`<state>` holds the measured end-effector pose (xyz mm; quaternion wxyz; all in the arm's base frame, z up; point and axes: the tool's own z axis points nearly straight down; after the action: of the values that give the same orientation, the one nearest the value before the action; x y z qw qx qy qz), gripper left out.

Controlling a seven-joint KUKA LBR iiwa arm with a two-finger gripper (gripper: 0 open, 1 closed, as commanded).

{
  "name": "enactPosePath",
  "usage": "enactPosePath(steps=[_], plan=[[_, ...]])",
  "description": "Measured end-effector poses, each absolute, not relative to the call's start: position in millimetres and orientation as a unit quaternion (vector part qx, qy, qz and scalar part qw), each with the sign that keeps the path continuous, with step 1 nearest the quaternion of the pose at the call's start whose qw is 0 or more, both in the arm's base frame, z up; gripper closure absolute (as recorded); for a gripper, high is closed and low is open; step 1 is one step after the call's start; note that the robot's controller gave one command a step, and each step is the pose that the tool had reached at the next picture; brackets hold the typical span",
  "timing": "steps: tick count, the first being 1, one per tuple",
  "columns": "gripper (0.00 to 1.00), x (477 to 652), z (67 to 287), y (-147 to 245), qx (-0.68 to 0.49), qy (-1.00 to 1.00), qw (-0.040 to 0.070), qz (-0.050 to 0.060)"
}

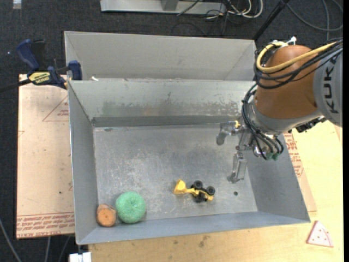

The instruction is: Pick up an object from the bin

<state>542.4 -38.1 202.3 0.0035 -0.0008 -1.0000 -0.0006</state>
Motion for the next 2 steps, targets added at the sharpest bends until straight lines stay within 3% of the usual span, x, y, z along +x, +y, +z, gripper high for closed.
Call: enactPosePath(steps=[1, 2], plan=[[0.00, 543.8, 206.9, -38.0, 0.000, -1.000, 0.000, 0.000], [0.00, 525.0, 156.5, -23.4, -0.004, -1.000, -0.004, 0.000]])
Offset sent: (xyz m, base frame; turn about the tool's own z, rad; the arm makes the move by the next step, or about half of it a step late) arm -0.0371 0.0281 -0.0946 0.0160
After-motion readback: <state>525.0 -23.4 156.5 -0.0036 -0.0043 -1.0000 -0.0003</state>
